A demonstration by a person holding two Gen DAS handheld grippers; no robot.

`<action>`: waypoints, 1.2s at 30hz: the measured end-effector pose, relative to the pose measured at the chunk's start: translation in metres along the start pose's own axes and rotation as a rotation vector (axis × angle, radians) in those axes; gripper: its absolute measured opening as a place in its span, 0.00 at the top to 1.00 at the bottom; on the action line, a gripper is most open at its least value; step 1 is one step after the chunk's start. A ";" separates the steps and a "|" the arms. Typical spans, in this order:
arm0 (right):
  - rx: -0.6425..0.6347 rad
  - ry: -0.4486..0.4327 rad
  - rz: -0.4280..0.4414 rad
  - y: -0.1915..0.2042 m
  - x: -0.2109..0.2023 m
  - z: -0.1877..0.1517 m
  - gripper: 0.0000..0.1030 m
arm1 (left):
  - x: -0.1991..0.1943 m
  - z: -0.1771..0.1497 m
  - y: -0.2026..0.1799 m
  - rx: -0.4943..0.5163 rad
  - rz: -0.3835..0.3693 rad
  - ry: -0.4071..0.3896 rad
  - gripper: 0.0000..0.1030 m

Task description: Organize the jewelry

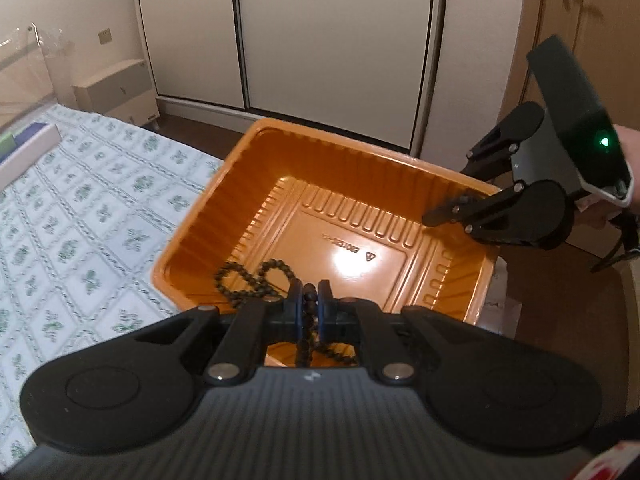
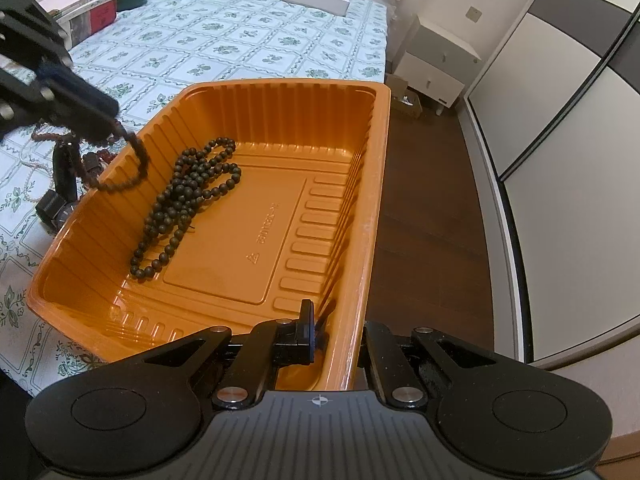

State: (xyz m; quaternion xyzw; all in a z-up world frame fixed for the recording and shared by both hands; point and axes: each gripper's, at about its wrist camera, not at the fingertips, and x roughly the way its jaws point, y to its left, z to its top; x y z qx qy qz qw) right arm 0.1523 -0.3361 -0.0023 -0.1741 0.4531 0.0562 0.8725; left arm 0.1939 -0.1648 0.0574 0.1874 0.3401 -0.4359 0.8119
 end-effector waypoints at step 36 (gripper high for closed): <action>0.008 -0.004 -0.001 -0.001 0.000 -0.001 0.95 | -0.053 -0.163 0.052 -0.301 0.290 0.020 0.72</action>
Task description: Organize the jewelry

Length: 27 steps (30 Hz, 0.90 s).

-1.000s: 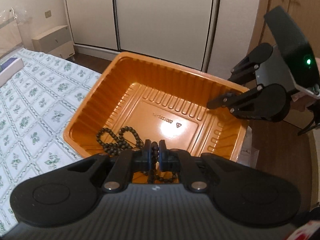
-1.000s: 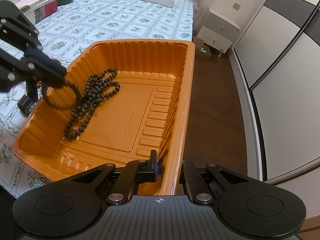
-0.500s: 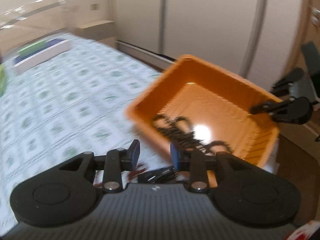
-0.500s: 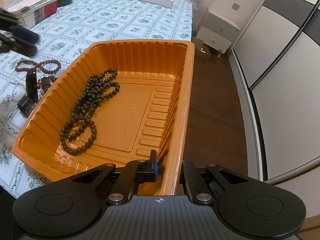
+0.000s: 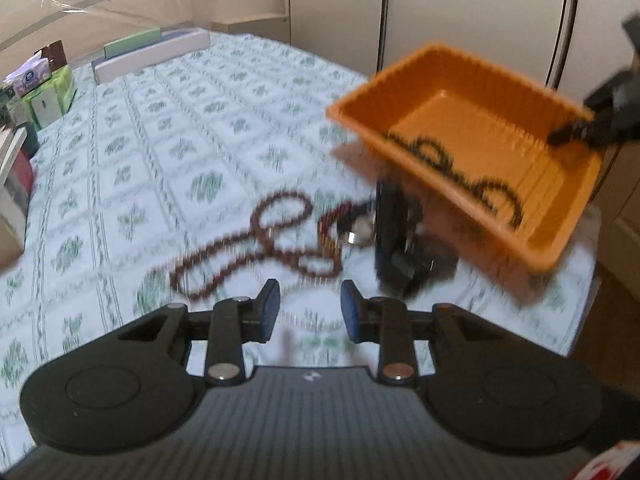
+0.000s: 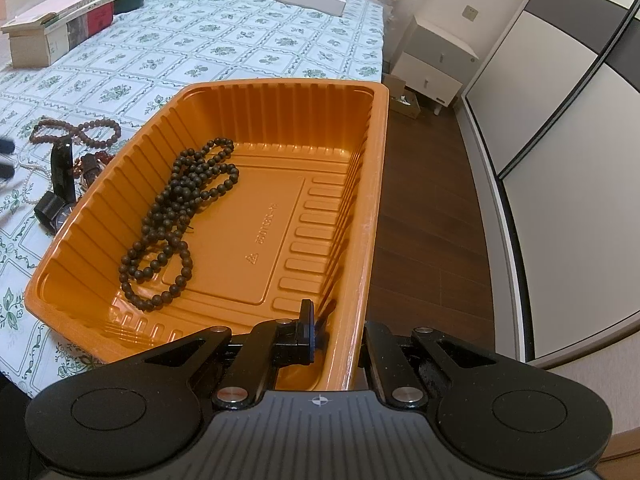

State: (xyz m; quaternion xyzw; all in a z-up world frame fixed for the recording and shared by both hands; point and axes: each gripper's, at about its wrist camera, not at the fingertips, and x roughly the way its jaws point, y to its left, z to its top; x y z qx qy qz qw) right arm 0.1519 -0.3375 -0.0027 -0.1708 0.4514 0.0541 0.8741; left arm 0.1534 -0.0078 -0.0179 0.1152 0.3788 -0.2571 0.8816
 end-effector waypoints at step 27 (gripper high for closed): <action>0.000 0.007 -0.003 0.001 0.001 0.000 0.95 | 0.033 -0.004 0.027 0.156 0.039 0.047 0.77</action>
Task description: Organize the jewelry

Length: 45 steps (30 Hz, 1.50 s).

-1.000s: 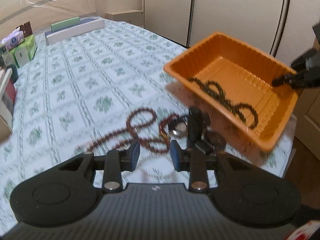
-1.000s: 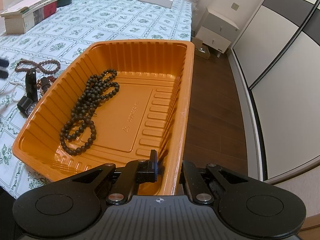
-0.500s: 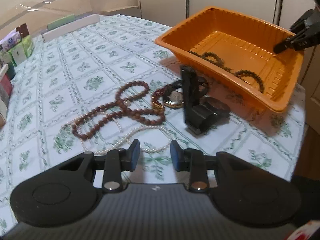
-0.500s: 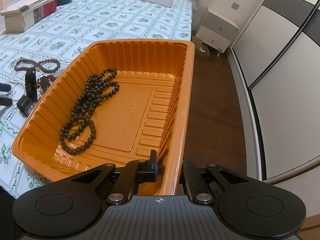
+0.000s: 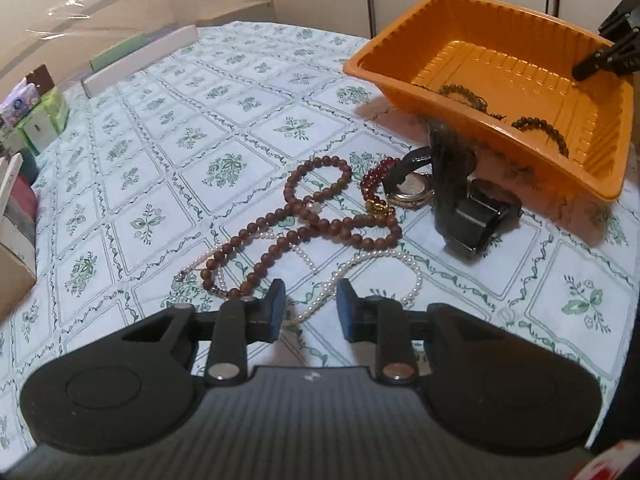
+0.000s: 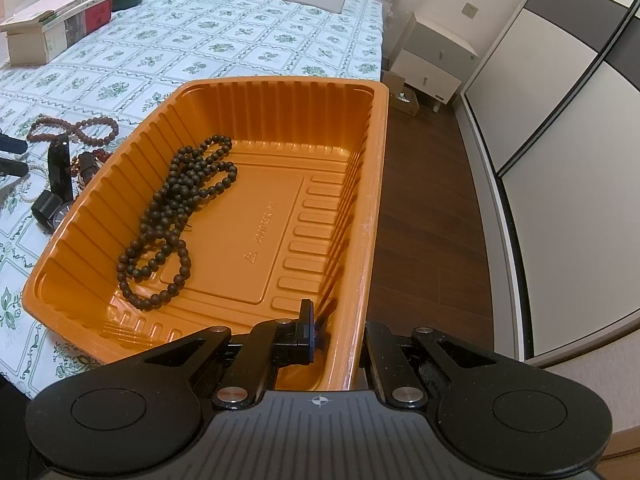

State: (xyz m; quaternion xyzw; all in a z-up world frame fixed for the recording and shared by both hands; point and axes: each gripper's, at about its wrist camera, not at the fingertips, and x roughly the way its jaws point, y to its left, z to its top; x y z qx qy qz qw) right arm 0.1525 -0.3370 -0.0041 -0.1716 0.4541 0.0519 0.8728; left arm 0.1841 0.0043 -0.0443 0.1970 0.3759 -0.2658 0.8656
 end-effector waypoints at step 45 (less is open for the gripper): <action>-0.001 -0.002 -0.004 0.000 -0.001 0.000 0.95 | 0.015 0.013 -0.003 0.034 -0.074 0.064 0.98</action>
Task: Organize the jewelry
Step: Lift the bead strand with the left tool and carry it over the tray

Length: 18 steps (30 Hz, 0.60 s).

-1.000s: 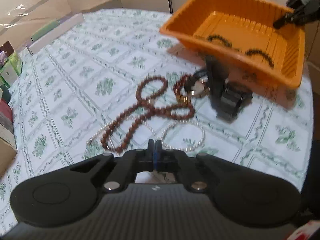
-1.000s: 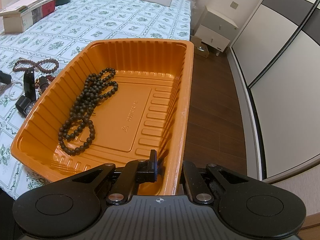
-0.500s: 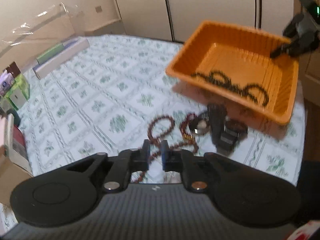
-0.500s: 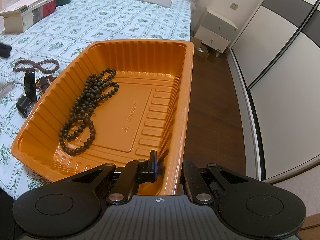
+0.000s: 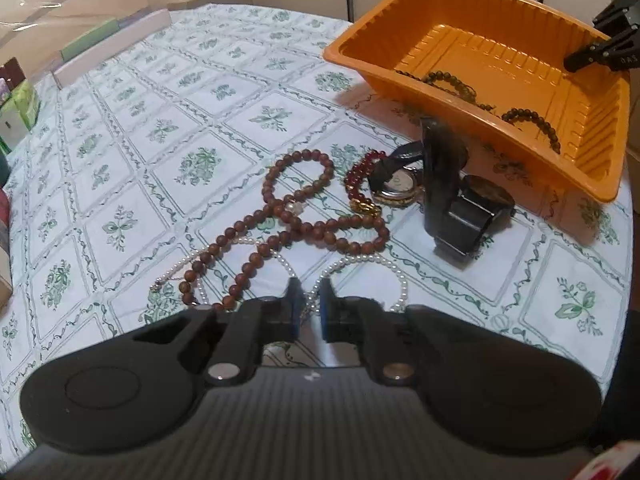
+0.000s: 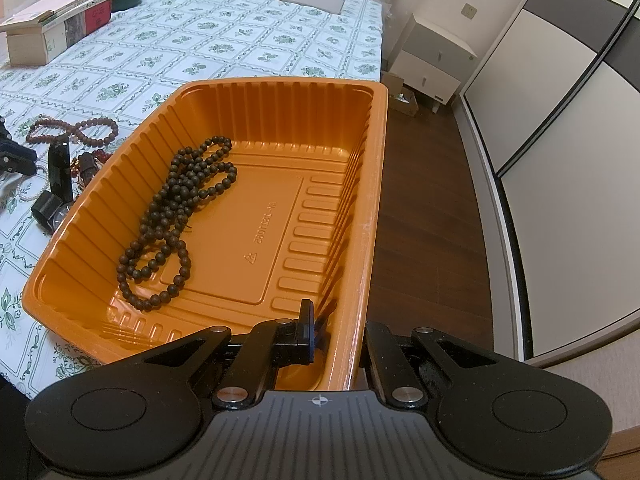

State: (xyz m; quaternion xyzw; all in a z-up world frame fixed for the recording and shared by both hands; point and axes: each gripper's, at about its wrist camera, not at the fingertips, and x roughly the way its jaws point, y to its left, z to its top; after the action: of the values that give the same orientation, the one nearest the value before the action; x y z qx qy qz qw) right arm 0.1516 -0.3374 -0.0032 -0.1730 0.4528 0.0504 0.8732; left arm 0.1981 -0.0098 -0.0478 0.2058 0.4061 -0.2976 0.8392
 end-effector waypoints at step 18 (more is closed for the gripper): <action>-0.003 -0.004 -0.005 0.000 0.000 0.000 0.95 | -0.109 0.055 0.023 -0.050 -0.027 -0.260 0.98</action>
State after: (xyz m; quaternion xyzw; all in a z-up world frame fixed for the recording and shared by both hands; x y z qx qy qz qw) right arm 0.1512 -0.3372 -0.0030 -0.1753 0.4504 0.0490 0.8741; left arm 0.1904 0.0113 0.0744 0.1388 0.3041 -0.3228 0.8855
